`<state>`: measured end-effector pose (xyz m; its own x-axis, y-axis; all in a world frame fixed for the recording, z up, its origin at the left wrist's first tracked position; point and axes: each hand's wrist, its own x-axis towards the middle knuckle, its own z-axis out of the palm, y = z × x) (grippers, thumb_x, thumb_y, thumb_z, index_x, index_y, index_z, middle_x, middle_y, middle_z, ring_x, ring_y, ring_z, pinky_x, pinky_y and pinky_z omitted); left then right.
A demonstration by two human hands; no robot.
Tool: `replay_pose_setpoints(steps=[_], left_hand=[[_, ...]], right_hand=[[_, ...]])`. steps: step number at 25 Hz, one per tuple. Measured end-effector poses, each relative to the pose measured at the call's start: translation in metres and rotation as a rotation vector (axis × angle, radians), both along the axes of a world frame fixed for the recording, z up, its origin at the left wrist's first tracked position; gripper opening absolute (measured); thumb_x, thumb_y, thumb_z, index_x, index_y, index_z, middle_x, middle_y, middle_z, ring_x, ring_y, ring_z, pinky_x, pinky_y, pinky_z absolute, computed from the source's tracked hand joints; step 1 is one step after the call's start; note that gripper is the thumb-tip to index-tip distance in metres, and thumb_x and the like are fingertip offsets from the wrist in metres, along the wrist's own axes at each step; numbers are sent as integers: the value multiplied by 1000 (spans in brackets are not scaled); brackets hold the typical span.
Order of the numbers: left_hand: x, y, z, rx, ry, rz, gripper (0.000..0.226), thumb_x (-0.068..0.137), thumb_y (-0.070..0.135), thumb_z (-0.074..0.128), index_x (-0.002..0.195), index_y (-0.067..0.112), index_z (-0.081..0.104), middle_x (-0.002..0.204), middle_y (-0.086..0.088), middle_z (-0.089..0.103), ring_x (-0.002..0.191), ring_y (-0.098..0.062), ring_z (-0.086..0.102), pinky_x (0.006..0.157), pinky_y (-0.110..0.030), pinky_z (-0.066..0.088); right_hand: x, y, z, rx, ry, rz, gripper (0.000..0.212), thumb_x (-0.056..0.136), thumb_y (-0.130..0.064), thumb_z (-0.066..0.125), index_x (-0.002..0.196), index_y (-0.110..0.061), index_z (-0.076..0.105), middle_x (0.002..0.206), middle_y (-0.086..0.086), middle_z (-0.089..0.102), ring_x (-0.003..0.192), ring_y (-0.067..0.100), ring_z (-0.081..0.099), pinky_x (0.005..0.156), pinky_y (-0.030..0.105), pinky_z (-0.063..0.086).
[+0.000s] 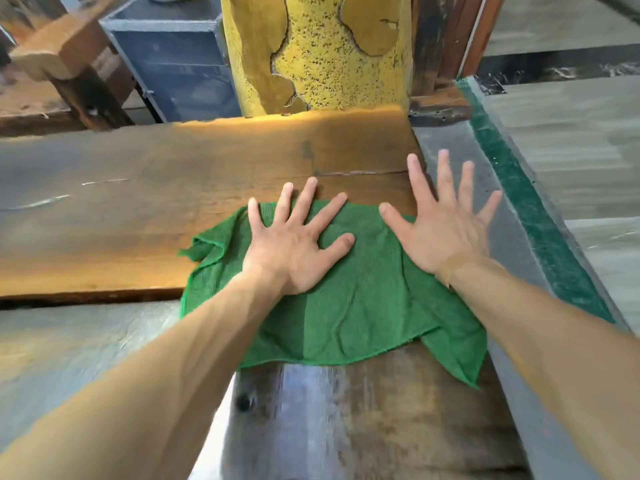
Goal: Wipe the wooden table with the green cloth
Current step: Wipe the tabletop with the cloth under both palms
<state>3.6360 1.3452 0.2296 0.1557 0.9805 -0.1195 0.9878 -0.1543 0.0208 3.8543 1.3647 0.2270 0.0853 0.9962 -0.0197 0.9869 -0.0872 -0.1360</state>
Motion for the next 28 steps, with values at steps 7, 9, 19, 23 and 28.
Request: replay_pose_setpoints(steps=[7,9,19,23,28], left_hand=[[5,190,0,10,-54,32,66,90,82,16,152,62,4,170,13,-3,156,-22,-5,116,-69,-8],[9,233,-2,21,-74,42,68,88,83,19,152,61,9,170,11,3,156,-24,0,117,-69,-6],[4,217,6,283,-228,58,47,100,47,36,145,42,50,161,-1,36,143,-28,39,115,-48,30],[-5,155,4,303,-235,70,48,100,45,37,145,36,52,156,-4,44,141,-25,41,112,-41,31],[-25,57,1,73,-83,54,63,101,62,18,159,42,10,171,1,0,156,-18,-4,123,-52,-6]], right_hand=[[-8,183,-4,7,8,-84,76,91,-80,18,158,-46,4,170,-4,-2,155,33,-9,114,73,-4],[-9,232,-3,-16,17,-79,74,92,-77,14,158,-43,16,169,0,12,155,36,2,116,72,0],[-32,205,3,246,-78,-11,43,106,-37,37,137,-13,54,150,15,42,145,35,27,115,67,20],[-45,144,4,277,-120,108,49,108,-31,38,153,-10,36,167,8,21,154,32,10,122,57,12],[-57,45,5,-62,-40,196,75,101,-65,9,162,-20,3,170,-4,-5,155,21,-11,123,53,-4]])
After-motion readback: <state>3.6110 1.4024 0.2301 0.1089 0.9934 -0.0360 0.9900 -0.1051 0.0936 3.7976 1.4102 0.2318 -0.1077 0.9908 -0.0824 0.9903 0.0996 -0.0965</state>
